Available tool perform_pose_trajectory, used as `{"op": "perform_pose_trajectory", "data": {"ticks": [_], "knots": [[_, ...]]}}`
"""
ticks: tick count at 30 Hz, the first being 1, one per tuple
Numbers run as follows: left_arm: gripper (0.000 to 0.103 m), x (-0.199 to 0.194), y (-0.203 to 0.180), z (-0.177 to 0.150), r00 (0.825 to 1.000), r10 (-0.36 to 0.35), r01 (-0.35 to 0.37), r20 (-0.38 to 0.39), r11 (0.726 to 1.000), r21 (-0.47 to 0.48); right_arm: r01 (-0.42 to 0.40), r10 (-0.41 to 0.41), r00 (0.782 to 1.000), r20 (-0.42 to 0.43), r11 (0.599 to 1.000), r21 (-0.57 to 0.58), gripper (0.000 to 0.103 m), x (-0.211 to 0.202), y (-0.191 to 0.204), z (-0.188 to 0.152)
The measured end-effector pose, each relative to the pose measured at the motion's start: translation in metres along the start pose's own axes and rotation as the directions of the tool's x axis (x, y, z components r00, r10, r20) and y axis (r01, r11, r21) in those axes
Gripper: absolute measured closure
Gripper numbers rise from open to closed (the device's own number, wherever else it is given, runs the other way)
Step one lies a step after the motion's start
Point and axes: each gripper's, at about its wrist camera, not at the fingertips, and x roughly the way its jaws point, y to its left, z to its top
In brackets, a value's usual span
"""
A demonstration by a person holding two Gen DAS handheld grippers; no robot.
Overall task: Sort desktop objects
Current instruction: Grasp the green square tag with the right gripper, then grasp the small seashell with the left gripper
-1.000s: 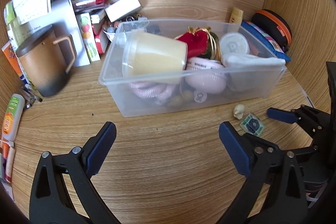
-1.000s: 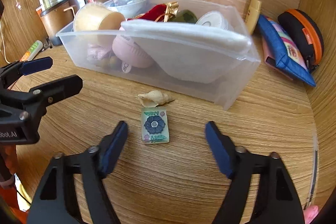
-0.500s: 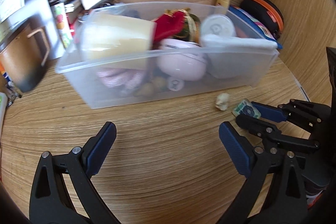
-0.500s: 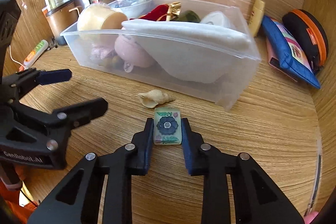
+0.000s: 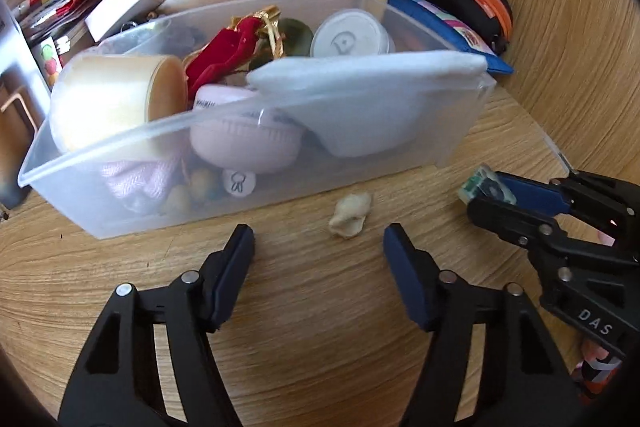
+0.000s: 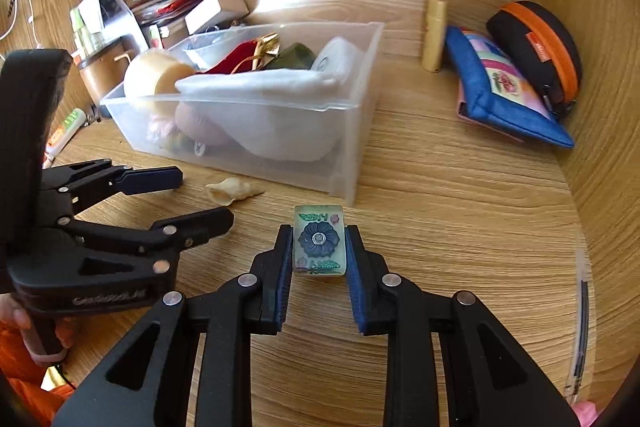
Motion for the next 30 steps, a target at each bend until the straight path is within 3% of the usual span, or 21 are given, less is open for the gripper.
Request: {"op": "perform_pose_trajectory", "data": {"ticks": [4,8,14,15,20,30], "knots": [[0.04,0.004,-0.006,0.002,1.0,0.01,-0.01,-0.002,1.0,0.007,-0.021,0.021,1.0,0.009,1.0,0.009,0.081,-0.003,-0.006,0.001],[0.064,0.005,-0.011,0.003,1.0,0.008,-0.009,0.004,1.0,0.025,-0.035,0.035,0.999,0.008,0.999,0.002,0.081,-0.002,-0.008,-0.001],[0.07,0.011,-0.02,0.008,1.0,0.031,-0.031,0.001,0.998,0.059,-0.054,0.055,0.998,0.015,0.998,-0.011,0.081,-0.004,-0.007,-0.004],[0.076,0.012,-0.021,0.009,0.999,0.04,-0.04,0.002,0.997,0.063,-0.056,0.056,0.998,0.015,0.998,-0.01,0.081,-0.004,-0.007,-0.004],[0.086,0.013,-0.023,0.009,0.999,0.04,-0.041,0.004,0.997,0.071,-0.062,0.062,0.998,0.013,0.998,0.015,0.081,-0.006,-0.011,-0.002],[0.086,0.001,-0.027,0.005,0.999,0.03,-0.034,0.039,0.993,0.11,-0.048,0.048,0.998,0.043,0.999,-0.003,0.081,-0.02,-0.001,0.006]]}}
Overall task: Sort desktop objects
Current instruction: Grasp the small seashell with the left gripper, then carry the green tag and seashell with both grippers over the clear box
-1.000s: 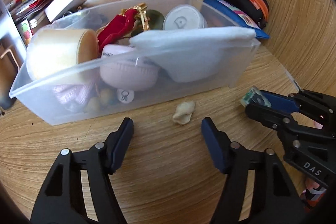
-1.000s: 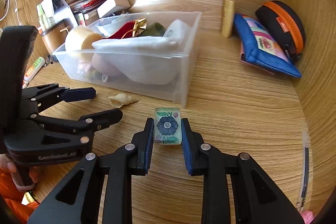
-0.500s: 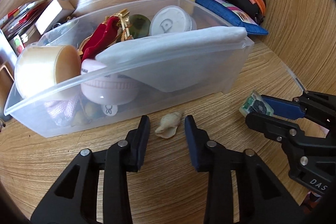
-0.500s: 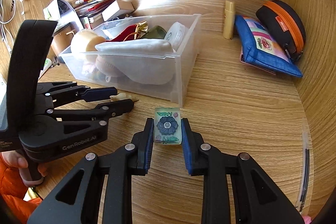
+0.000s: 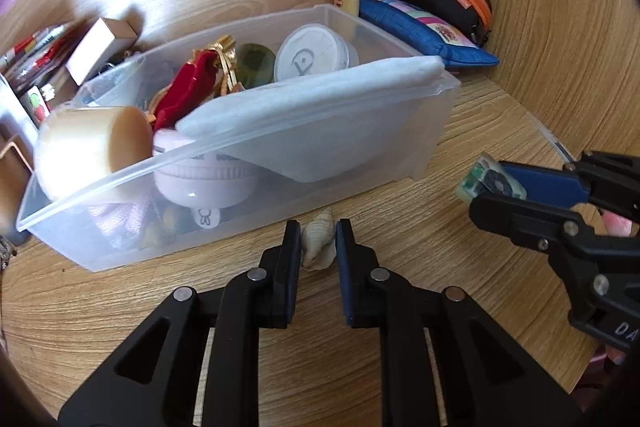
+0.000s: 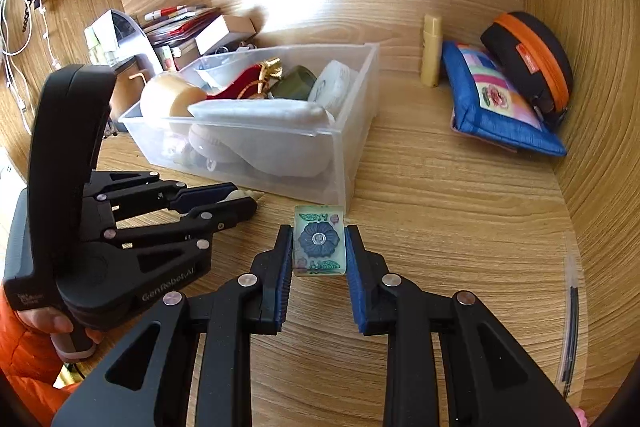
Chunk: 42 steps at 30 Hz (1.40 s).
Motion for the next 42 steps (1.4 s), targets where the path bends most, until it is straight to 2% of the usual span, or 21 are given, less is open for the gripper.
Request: {"op": "perform_pose_trajectory", "data": {"ticks": [14,24,42], "knots": [[0.086,-0.045,0.029,-0.016,0.995,0.022,-0.017,0.098,0.998,-0.052,-0.011,0.011,1.0,0.01,0.999,-0.039,0.081,0.0,0.034,0.008],[0.086,-0.079,0.049,-0.02,0.984,0.053,-0.039,0.17,0.996,-0.086,0.013,-0.007,0.998,0.063,0.995,-0.095,0.081,-0.012,0.058,0.023],[0.086,-0.1,0.086,0.011,0.963,0.085,-0.051,0.257,0.989,-0.138,0.017,-0.003,0.993,0.115,0.992,-0.127,0.081,-0.012,0.06,0.062]]}}
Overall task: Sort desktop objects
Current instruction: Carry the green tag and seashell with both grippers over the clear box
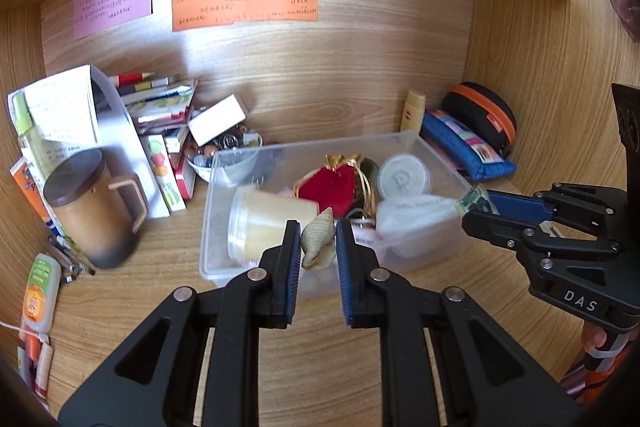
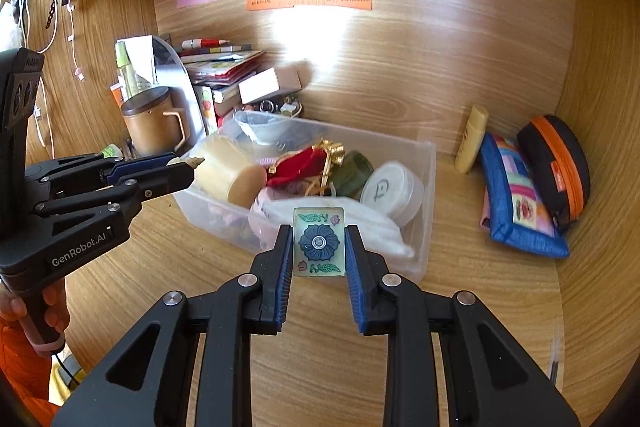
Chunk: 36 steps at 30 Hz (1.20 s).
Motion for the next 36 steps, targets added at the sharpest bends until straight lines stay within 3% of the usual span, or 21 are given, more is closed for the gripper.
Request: {"op": "perform_pose_trajectory", "data": {"ticks": [11,36], "knots": [[0.086,0.015,0.016,0.022,1.0,0.01,-0.01,0.01,1.0,-0.021,-0.011,0.011,1.0,0.015,1.0,-0.005,0.081,0.018,-0.008,0.022],[0.086,0.078,-0.009,0.037,0.996,-0.064,0.065,-0.065,0.998,0.014,-0.014,0.018,0.996,-0.091,0.999,0.037,0.081,0.083,-0.037,0.028]]}}
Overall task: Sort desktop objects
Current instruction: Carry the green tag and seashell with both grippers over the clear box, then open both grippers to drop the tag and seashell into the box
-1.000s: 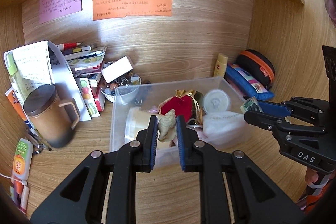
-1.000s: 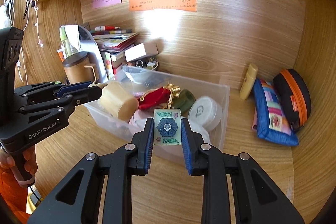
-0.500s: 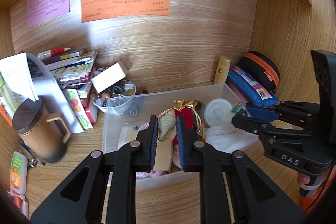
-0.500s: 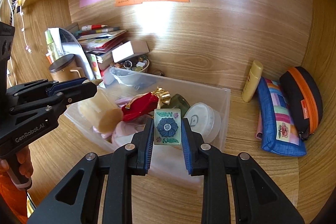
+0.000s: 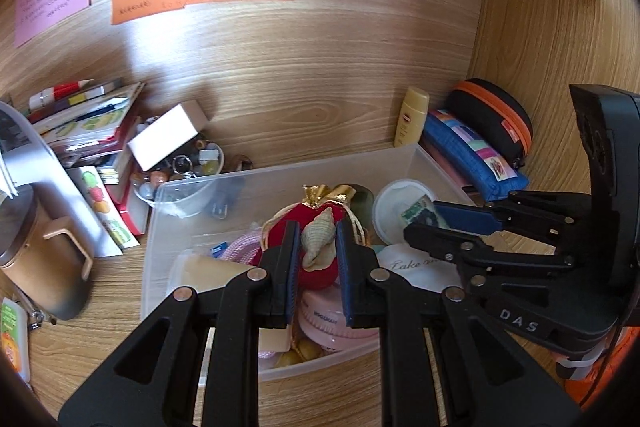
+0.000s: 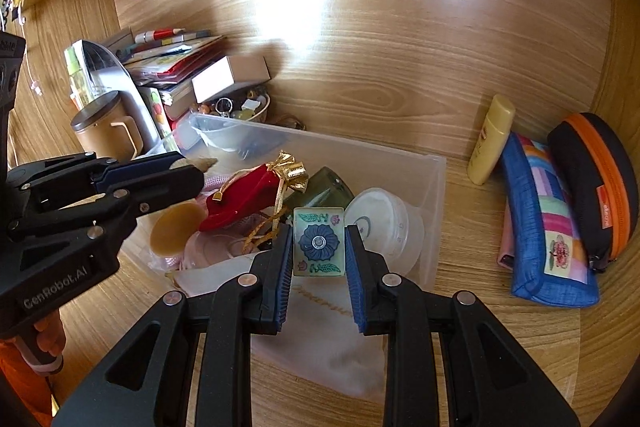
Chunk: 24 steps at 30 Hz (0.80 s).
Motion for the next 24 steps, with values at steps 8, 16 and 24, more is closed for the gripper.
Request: {"op": "perform_pose_trajectory", "data": {"ticks": [8,16,24], "knots": [[0.086,0.014,-0.006,-0.002,0.999,-0.008,0.008,-0.037,1.0,0.012,0.011,-0.011,1.0,-0.021,1.0,-0.009,0.081,0.01,-0.001,-0.001],[0.086,0.015,-0.009,-0.003,0.999,0.002,0.0,-0.044,1.0,0.025,0.021,-0.021,0.999,-0.025,1.0,-0.021,0.08,0.013,0.0,-0.001],[0.075,0.011,-0.01,-0.003,0.999,0.016,-0.015,-0.033,0.999,0.034,0.051,-0.051,0.999,-0.004,0.999,-0.015,0.063,0.006,-0.001,0.0]]}}
